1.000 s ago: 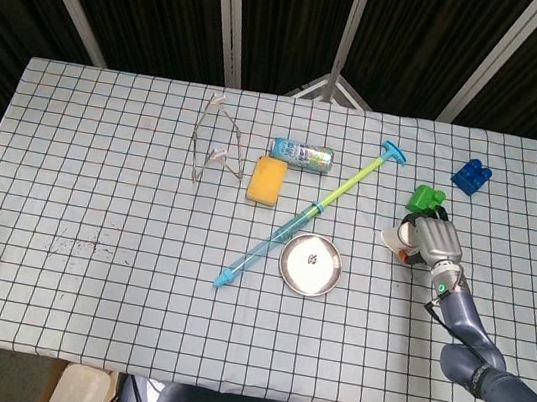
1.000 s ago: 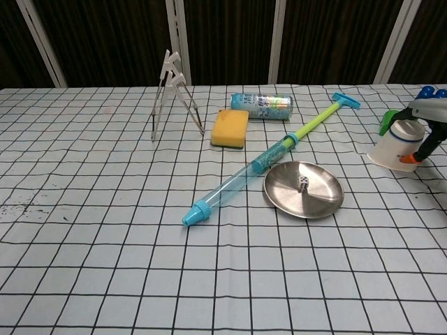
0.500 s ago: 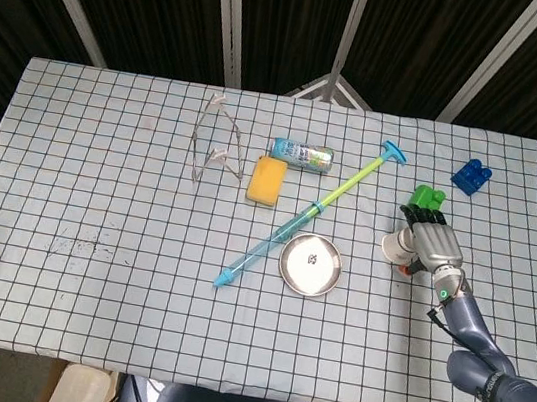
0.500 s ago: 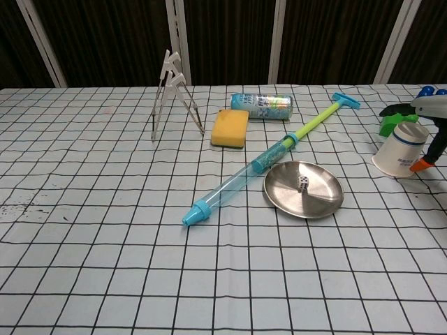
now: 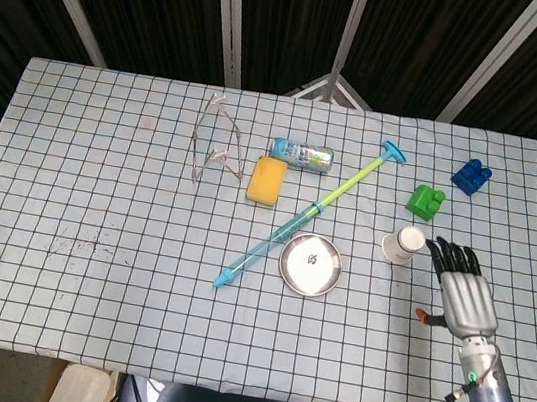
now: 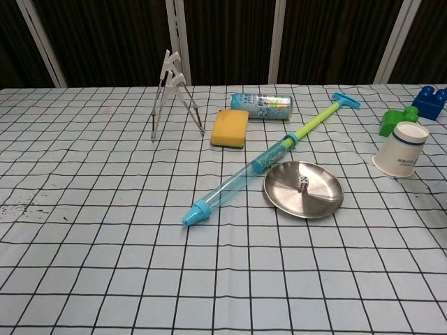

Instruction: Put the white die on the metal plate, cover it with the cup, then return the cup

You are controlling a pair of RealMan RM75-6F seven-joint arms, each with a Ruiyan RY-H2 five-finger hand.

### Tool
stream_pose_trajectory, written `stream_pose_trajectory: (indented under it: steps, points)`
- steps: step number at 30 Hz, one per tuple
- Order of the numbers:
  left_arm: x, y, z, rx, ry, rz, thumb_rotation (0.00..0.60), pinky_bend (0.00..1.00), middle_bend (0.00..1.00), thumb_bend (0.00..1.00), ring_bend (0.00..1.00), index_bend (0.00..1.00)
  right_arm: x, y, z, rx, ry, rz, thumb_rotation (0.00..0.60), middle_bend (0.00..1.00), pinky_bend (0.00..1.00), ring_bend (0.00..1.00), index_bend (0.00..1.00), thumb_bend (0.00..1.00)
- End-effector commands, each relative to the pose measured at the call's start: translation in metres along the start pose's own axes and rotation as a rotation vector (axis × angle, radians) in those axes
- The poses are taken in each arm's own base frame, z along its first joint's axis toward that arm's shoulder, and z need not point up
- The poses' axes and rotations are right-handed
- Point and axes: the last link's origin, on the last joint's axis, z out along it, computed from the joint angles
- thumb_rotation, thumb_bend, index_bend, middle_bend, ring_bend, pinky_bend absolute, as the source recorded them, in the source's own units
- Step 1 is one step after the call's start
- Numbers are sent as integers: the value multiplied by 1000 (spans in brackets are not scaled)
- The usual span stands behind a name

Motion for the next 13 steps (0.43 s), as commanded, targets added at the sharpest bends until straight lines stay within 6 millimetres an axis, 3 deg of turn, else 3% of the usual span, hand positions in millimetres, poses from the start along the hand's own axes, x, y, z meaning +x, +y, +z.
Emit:
stream_pose_trajectory:
  steps: [1,5,13]
  points:
    - [2,-2,-2,-1,3,-8,600,35,0,457,0,196,-12,10,-42,-6,6,-16,600,53,0,20,22,96]
    - [7,-5,-5,0,17,-24,600,35,0,456,0,196,-22,21,-59,-24,69,-35,600,53,0,20,35,96]
    - [7,-8,-5,7,17,-23,600,35,0,457,0,196,-28,31,-67,-23,165,-63,600,54,0,20,35,95]
